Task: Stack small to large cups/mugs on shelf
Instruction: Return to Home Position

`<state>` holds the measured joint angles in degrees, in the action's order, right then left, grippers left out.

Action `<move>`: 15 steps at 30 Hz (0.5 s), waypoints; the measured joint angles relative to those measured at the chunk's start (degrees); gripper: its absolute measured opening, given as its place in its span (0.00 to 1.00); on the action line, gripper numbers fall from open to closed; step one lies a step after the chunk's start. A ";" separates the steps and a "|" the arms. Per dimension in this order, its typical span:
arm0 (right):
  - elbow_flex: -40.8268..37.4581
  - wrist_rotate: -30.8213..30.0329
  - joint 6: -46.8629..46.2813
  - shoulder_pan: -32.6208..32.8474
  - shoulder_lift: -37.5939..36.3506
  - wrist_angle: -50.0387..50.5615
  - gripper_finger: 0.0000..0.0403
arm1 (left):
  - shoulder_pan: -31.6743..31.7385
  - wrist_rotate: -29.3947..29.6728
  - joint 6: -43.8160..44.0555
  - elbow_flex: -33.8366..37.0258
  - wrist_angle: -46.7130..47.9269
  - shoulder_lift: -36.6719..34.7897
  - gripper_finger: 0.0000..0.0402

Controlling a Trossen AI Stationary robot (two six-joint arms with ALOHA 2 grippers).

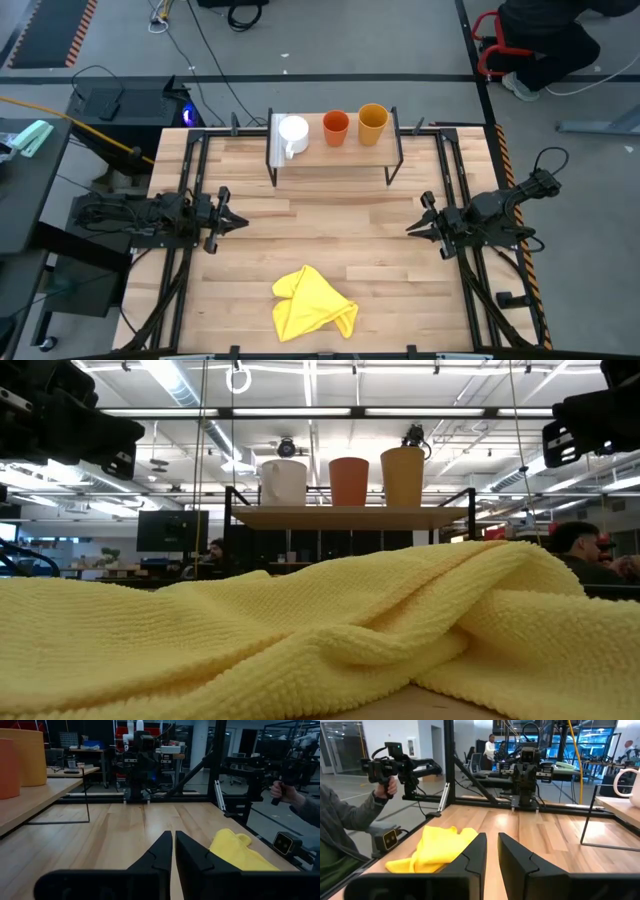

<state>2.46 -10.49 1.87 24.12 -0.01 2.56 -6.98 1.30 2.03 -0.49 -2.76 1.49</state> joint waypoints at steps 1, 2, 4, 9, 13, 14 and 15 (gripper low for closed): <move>0.00 0.01 -0.12 0.00 0.00 -0.01 0.14 | 0.00 0.00 -0.33 0.00 0.00 -0.01 0.07; 0.00 0.01 -0.23 0.00 0.00 -0.01 0.14 | 0.00 0.00 -0.58 0.00 0.00 -0.01 0.06; 0.00 0.01 -0.33 0.00 0.00 -0.01 0.14 | 0.02 0.00 -1.05 0.00 0.00 -0.01 0.06; 0.00 0.01 -0.35 0.00 0.00 -0.01 0.14 | 0.00 0.00 -1.21 0.00 0.00 -0.01 0.08; 0.00 0.01 -0.35 0.00 0.00 -0.01 0.14 | 0.00 0.00 -1.21 0.00 0.00 -0.01 0.09; 0.00 0.01 -0.35 0.00 0.00 -0.01 0.14 | 0.00 0.00 -1.19 0.00 0.00 -0.01 0.09; 0.00 0.02 -0.35 0.00 0.00 -0.01 0.14 | 0.00 0.00 -1.20 0.00 0.00 -0.01 0.09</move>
<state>2.46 -10.47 1.52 24.12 -0.01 2.55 -6.98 1.30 0.82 -0.49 -2.76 1.48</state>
